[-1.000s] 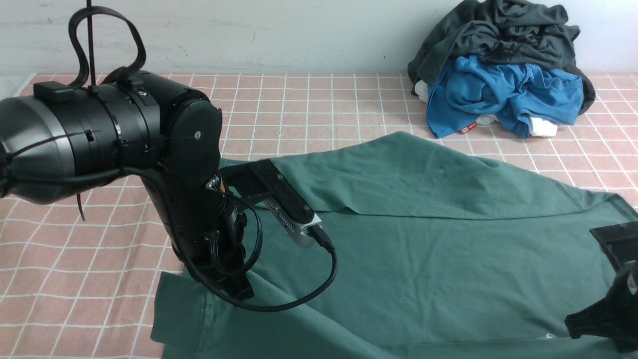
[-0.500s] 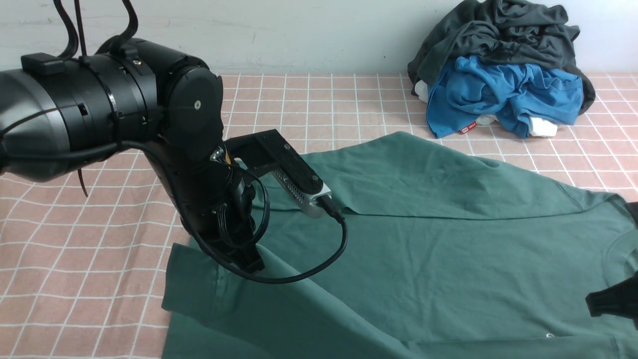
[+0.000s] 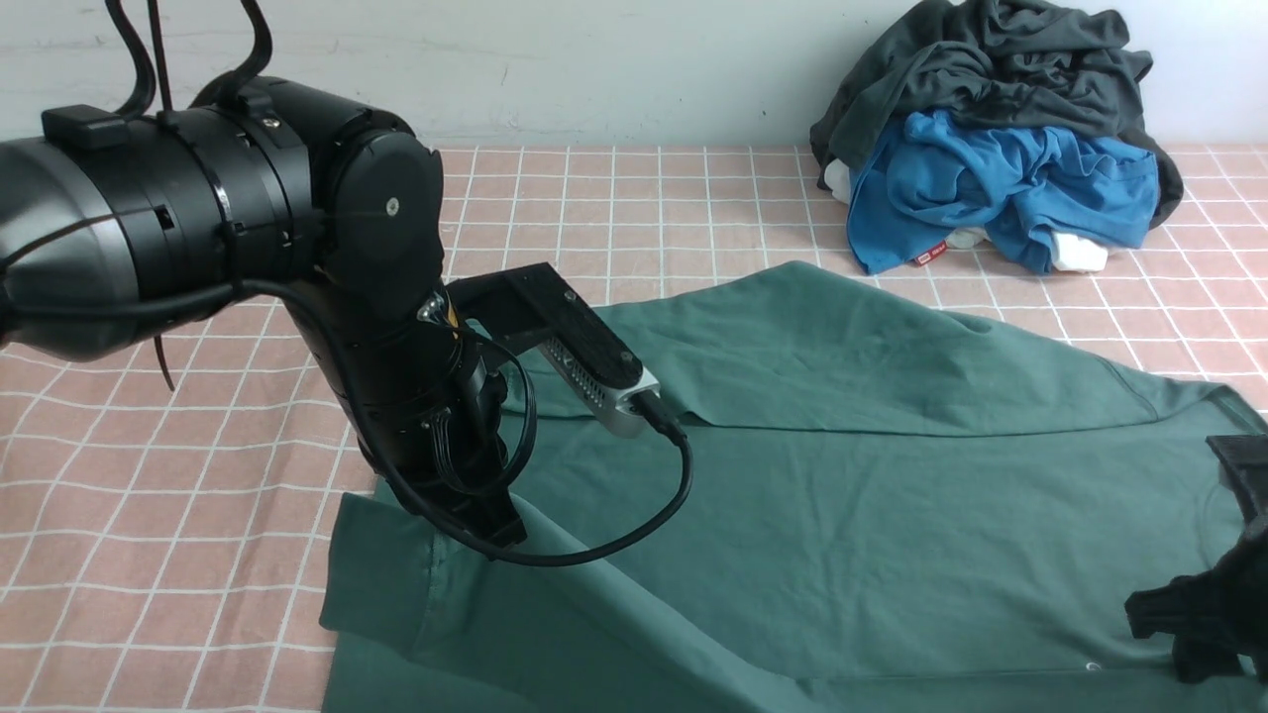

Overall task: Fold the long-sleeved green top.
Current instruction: Use the left arm to drag and place the cuff at the centered position on the left edge of the fabric

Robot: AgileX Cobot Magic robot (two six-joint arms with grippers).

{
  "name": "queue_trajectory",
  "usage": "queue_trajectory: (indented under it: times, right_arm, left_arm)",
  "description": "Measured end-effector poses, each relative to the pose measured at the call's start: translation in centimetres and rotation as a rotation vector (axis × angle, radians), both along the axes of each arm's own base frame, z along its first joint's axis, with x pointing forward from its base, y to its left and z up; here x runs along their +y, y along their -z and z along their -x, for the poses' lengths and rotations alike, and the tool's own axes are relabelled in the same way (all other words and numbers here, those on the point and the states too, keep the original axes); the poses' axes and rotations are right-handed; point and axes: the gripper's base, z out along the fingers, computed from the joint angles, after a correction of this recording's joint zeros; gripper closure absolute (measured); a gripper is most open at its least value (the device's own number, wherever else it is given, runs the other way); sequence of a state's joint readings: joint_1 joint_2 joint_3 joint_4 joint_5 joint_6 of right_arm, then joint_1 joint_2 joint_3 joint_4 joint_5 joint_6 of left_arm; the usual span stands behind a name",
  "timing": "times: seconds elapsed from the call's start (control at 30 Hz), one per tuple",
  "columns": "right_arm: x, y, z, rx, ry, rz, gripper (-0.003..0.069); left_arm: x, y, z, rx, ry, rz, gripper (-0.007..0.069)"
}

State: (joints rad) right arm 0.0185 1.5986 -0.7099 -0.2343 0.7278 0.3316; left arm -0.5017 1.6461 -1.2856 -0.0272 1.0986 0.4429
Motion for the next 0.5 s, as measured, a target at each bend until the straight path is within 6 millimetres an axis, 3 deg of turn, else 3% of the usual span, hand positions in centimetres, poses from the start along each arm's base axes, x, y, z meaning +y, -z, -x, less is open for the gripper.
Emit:
queue_trajectory:
  times: [0.1, 0.27, 0.4, 0.5]
  right_arm:
    - [0.03, 0.03, -0.07, 0.007, -0.007, -0.002, 0.0298]
    - [0.18, 0.11, -0.04, 0.01, 0.006, -0.021, 0.044]
    - [0.21, 0.14, 0.03, 0.02, 0.01, -0.025, 0.0622]
    - [0.16, 0.02, 0.1, 0.021, 0.005, -0.019, 0.0654]
  left_arm:
    - [0.0, 0.0, 0.0, 0.0, 0.0, 0.0, 0.0611]
    - [0.0, 0.03, 0.0, 0.002, 0.0, -0.001, 0.0611]
    - [-0.02, 0.03, 0.01, 0.003, -0.001, 0.001, 0.0611]
    - [-0.02, 0.03, 0.01, 0.003, -0.001, 0.001, 0.0611]
